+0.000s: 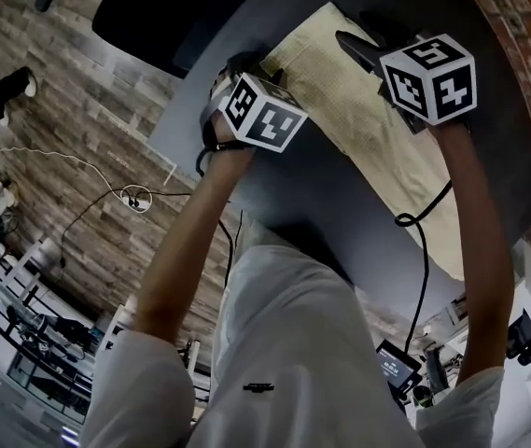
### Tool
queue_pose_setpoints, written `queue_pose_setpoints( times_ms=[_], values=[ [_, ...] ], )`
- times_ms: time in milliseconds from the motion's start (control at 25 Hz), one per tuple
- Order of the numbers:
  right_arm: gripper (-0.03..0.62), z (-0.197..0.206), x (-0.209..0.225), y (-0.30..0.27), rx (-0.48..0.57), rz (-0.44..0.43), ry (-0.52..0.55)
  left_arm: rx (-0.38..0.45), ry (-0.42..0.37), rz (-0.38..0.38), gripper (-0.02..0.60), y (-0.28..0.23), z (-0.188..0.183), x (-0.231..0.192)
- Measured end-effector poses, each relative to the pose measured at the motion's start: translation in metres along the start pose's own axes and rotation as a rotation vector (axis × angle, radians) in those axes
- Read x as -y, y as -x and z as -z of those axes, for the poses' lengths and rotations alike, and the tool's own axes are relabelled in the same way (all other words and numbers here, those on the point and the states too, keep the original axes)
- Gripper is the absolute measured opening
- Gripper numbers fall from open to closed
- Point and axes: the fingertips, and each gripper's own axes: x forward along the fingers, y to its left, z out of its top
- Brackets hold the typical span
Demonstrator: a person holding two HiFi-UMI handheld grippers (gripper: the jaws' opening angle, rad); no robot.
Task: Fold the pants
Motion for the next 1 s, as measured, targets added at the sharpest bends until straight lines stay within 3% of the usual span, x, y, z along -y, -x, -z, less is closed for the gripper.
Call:
queue_pose_setpoints(
  times_ms=[160, 360, 560, 680, 800, 920, 1000],
  values=[
    [0.229, 0.017, 0.009, -0.024, -0.151, 0.001, 0.203, -0.015, 0.004, 0.083, 0.213, -0.006, 0.000, 0.007],
    [0.242, 0.029, 0.018, -0.054, -0.299, -0.060, 0.391, -0.031, 0.034, 0.157, 0.208, -0.011, 0.003, 0.012],
    [0.242, 0.041, 0.030, -0.083, -0.445, -0.131, 0.586, -0.031, -0.037, 0.169, 0.118, -0.014, 0.002, 0.026],
    [0.241, 0.050, 0.035, -0.097, -0.524, -0.152, 0.628, -0.033, -0.020, 0.175, 0.107, -0.017, 0.003, 0.029],
    [0.165, 0.059, 0.029, -0.098, -0.558, -0.181, 0.611, -0.028, -0.027, 0.170, 0.093, -0.017, 0.005, 0.030],
    [0.060, 0.060, 0.023, -0.089, -0.531, -0.169, 0.614, -0.006, -0.042, 0.142, 0.060, -0.010, 0.003, 0.030],
    [0.051, 0.053, 0.021, -0.080, -0.486, -0.148, 0.631, 0.009, -0.048, 0.120, 0.052, -0.002, -0.003, 0.030]
  ],
)
